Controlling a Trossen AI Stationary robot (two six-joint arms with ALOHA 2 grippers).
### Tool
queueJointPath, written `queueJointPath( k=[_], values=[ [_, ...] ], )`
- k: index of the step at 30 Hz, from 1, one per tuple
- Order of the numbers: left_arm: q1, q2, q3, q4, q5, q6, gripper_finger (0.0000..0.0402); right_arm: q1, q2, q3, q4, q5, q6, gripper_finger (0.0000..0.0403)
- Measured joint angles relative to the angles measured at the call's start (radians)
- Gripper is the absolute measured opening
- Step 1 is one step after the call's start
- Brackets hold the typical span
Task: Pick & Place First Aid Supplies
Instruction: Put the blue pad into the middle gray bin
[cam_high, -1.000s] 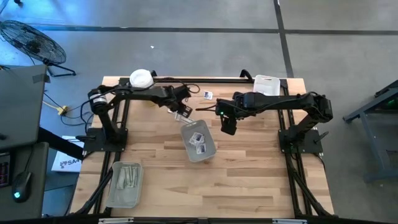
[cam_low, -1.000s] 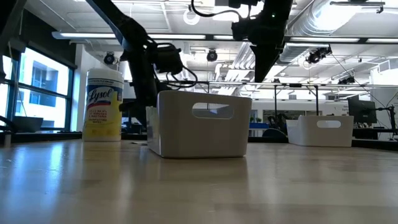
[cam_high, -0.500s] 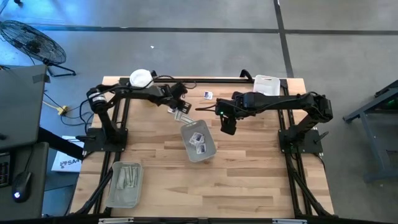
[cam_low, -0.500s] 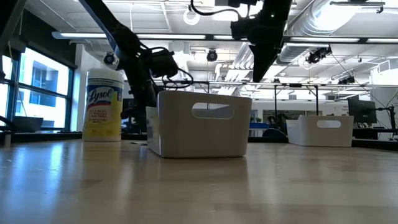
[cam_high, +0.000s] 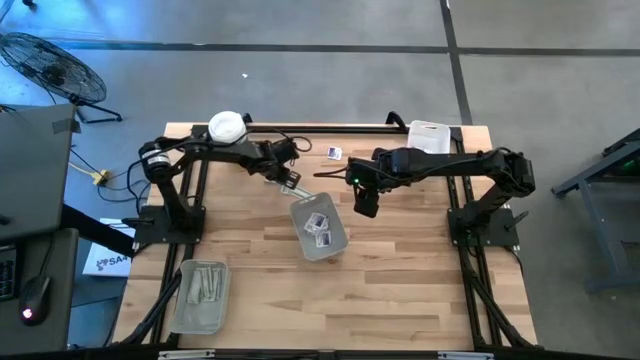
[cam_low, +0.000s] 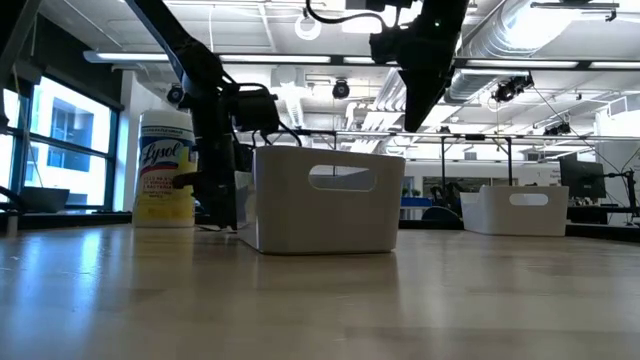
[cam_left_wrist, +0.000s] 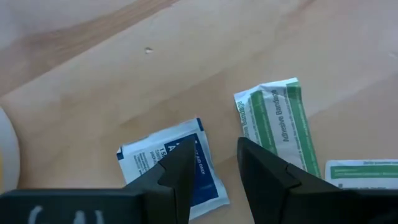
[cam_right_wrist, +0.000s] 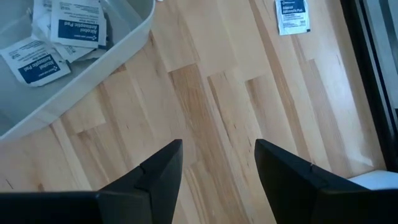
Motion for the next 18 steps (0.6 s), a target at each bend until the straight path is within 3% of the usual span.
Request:
queueJointPath(
  k=[18],
  values=[
    [-0.009,-0.008,-0.009,0.001,-0.028,-0.043,0.0117,0.0,0.0,0.0,0.0,0.001,-0.009,0.0195]
  ],
)
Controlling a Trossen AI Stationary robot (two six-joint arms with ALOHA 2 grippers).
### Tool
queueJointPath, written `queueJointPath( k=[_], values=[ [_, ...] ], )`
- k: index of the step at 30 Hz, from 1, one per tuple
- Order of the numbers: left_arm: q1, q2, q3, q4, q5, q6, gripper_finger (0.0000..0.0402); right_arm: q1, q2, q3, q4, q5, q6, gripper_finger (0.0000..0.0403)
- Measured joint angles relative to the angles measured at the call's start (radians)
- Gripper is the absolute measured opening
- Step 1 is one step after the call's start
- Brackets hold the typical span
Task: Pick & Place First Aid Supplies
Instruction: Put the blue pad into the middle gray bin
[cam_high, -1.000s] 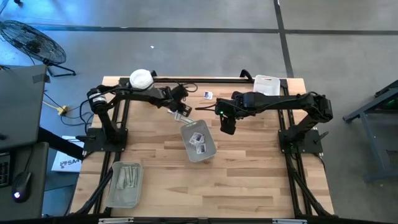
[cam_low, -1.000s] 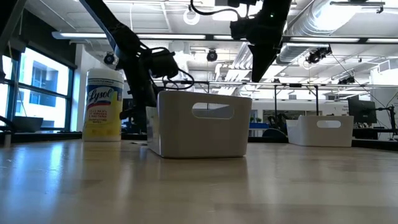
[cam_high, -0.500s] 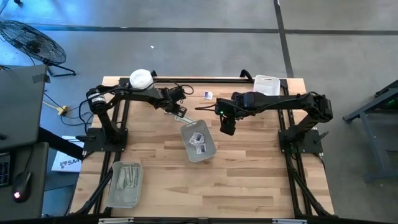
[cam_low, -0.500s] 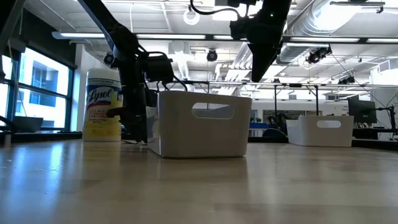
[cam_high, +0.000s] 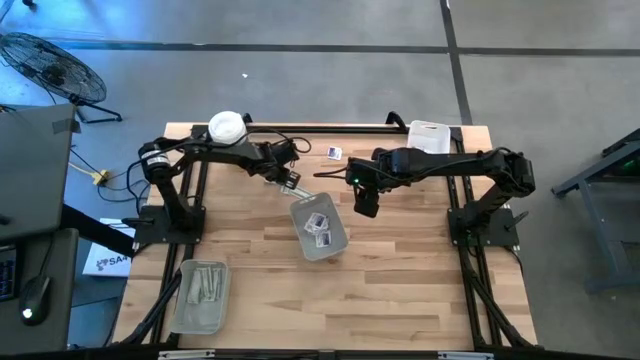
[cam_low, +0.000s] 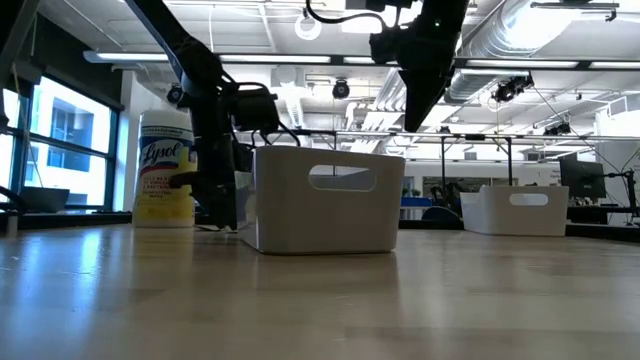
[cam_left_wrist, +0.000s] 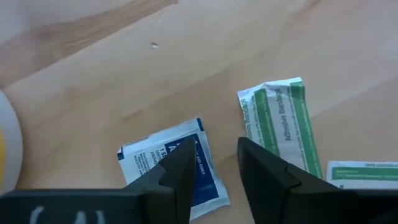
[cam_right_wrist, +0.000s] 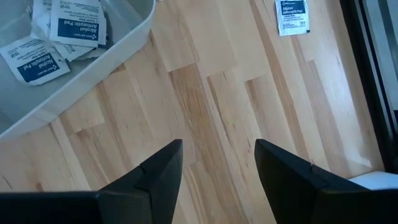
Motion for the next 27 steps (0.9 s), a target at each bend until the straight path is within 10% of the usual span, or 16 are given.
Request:
queueJointPath(
  k=[12,27],
  values=[
    [0.002,-0.002,0.0,-0.027,-0.001,-0.025,0.0006,0.0,0.0,0.0,0.001,0.0,0.005,0.0195],
    [-0.072,-0.09,-0.002,-0.034,-0.018,-0.017,0.0001,0.0,0.0,0.0,0.0,-0.001,0.003,0.0195]
  ],
)
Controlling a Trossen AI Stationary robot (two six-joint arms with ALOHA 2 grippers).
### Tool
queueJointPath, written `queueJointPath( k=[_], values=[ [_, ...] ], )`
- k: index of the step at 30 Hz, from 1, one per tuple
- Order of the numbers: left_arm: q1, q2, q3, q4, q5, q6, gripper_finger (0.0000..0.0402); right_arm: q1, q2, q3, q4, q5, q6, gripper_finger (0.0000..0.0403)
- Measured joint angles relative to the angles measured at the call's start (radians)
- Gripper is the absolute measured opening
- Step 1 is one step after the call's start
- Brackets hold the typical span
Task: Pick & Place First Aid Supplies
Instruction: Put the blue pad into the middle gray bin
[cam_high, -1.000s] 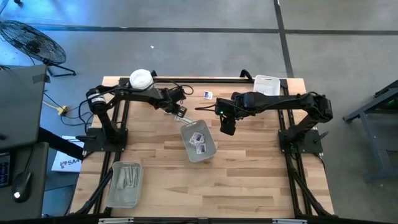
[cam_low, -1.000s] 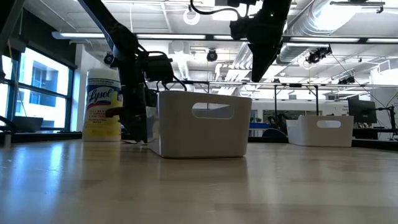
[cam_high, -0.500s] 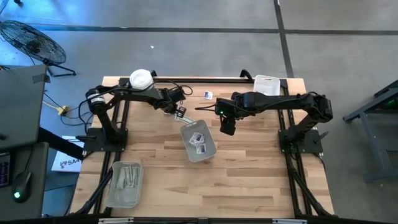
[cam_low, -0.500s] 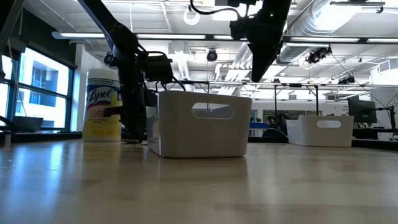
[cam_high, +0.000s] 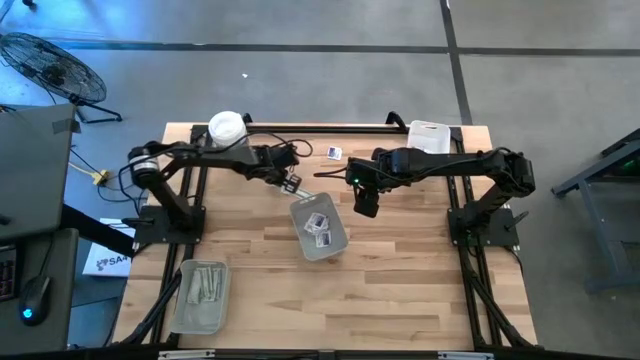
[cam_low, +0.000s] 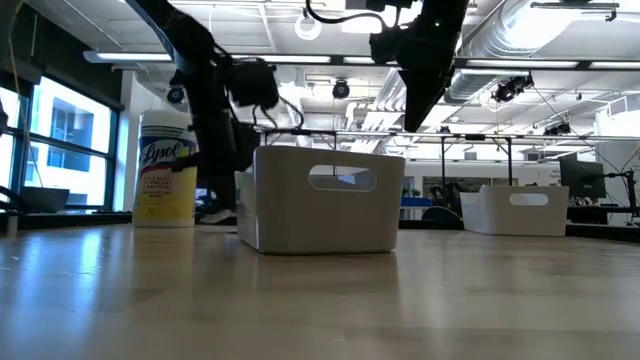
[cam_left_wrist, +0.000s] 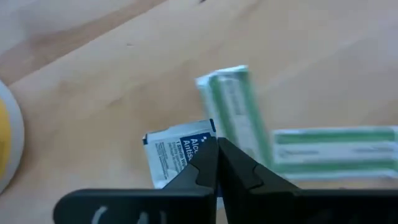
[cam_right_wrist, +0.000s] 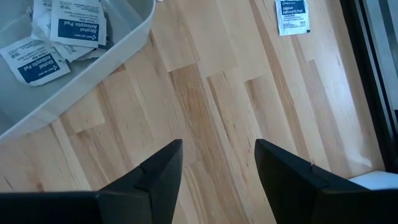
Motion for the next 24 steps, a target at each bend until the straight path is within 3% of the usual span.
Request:
queueJointPath(
  k=[9,15,20,24],
  values=[
    [-0.184,-0.147,0.002,0.061,-0.066,0.086,0.0,0.0,0.0,0.005,-0.027,0.051,-0.055,0.0195],
    [-0.353,-0.149,0.002,0.228,-0.064,0.199,0.0,0.0,-0.008,0.035,-0.073,0.139,-0.057,0.0195],
    [-0.448,-0.141,0.019,0.341,-0.06,0.306,0.0,-0.001,-0.036,0.039,-0.068,0.139,-0.057,0.0195],
    [-0.499,-0.135,0.019,0.329,-0.058,0.358,0.0,0.0,-0.046,0.039,-0.068,0.116,-0.046,0.0195]
  ],
)
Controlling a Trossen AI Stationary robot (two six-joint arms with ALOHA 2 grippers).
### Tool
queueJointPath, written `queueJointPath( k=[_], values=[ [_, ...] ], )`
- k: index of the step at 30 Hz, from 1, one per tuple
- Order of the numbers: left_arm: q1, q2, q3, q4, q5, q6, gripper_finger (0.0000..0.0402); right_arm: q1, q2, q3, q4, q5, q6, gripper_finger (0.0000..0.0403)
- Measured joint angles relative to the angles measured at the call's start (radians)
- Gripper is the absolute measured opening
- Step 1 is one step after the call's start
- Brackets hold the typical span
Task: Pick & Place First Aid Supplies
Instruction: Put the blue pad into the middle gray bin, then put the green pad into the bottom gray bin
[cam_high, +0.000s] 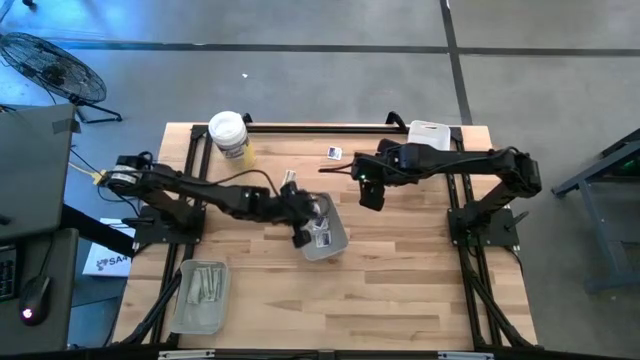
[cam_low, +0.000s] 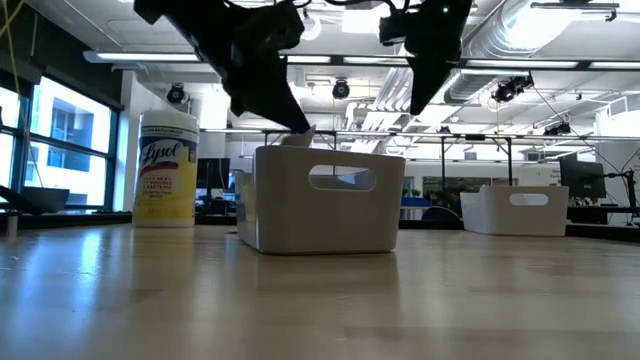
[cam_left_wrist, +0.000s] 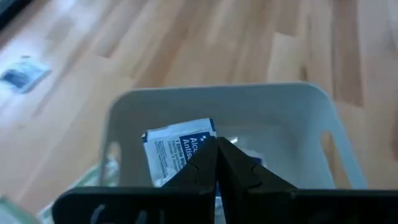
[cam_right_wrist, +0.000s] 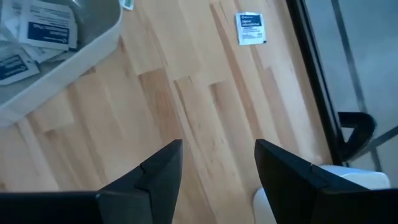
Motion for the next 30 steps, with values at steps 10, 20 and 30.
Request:
queueJointPath(
  k=[10,20,30],
  values=[
    [-0.007,0.18,-0.001,0.109,0.008,0.039,0.0,0.0,-0.001,0.0,0.018,-0.052,0.049,0.0195],
    [0.035,0.206,0.0,0.108,0.078,-0.03,0.0067,0.0,-0.001,0.0,0.011,-0.101,0.103,0.0195],
    [0.099,-0.005,0.047,-0.077,0.038,-0.131,0.0096,0.0,-0.001,-0.001,0.014,-0.112,0.105,0.0195]
  ],
)
